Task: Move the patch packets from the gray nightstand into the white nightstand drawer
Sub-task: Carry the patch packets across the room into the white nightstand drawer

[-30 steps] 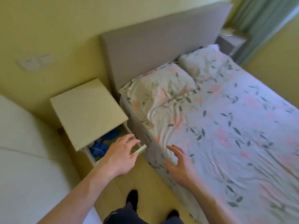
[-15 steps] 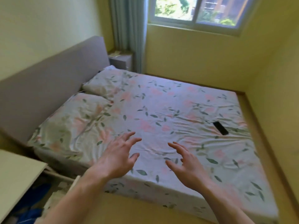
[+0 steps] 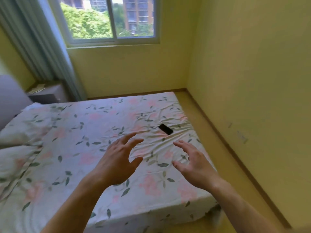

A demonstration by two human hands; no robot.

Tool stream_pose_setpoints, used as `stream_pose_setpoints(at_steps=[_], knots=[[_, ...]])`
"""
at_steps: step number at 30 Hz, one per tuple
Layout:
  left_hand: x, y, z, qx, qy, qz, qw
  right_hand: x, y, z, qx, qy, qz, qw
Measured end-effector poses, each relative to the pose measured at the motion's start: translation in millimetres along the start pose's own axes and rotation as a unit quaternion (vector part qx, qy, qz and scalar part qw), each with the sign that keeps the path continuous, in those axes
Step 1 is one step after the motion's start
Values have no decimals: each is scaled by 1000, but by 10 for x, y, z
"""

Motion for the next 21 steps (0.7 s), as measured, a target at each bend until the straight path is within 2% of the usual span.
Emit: stream_pose_setpoints(at_steps=[12, 21], knots=[[-293, 1271, 2312, -88, -48, -14, 995, 1899, 1402, 210, -110, 95, 5, 989], [-694, 2698, 3845, -173, -89, 3, 981, 3057, 2549, 235, -164, 156, 36, 973]])
Point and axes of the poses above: each hand's wrist, its own z-axis towards the middle knuckle, its own x-axis out of the back of the hand, y = z × x, the point moved 3 cm from there along z, towards the middle knuckle, and after that the axes turned 11 degrees about -y, right-handed, at the moved point
